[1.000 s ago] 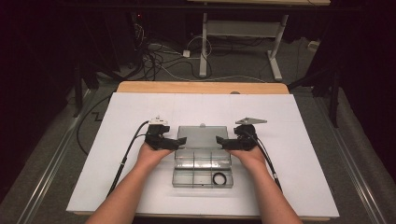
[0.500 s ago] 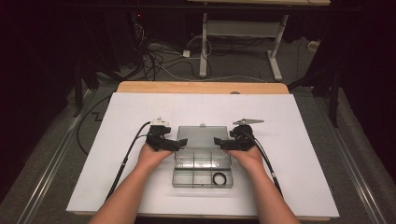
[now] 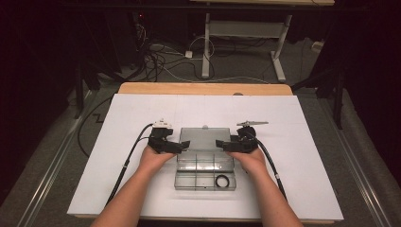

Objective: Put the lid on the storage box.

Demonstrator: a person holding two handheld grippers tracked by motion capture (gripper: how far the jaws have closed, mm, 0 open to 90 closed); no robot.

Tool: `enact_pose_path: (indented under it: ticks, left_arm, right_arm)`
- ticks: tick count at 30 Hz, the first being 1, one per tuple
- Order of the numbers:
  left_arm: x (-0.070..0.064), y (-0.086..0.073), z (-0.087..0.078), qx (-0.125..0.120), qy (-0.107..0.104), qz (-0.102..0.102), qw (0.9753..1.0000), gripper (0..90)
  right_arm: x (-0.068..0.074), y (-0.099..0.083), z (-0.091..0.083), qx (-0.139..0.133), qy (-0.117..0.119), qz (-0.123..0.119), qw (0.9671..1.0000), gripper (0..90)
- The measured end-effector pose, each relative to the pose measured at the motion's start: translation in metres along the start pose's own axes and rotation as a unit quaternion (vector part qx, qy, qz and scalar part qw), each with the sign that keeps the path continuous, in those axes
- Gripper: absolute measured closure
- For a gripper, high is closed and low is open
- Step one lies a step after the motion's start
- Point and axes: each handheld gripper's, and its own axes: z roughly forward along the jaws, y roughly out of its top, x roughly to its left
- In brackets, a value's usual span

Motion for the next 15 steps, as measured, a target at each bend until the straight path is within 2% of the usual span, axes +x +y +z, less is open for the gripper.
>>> enact_pose_path:
  ticks: [5,15]
  left_arm:
    - [-0.0004,-0.0001,0.0000,-0.001,0.001,0.000,1.0000,0.5]
    - [-0.0002,0.0000,0.0000,0.000,0.001,0.000,1.0000,0.5]
  right_arm:
    - [-0.0012,-0.0006,0.0003,0.003,0.007,0.013,0.9999,17.2]
    - [-0.0011,-0.0010,-0.0009,0.008,0.014,0.023,0.9996,20.2]
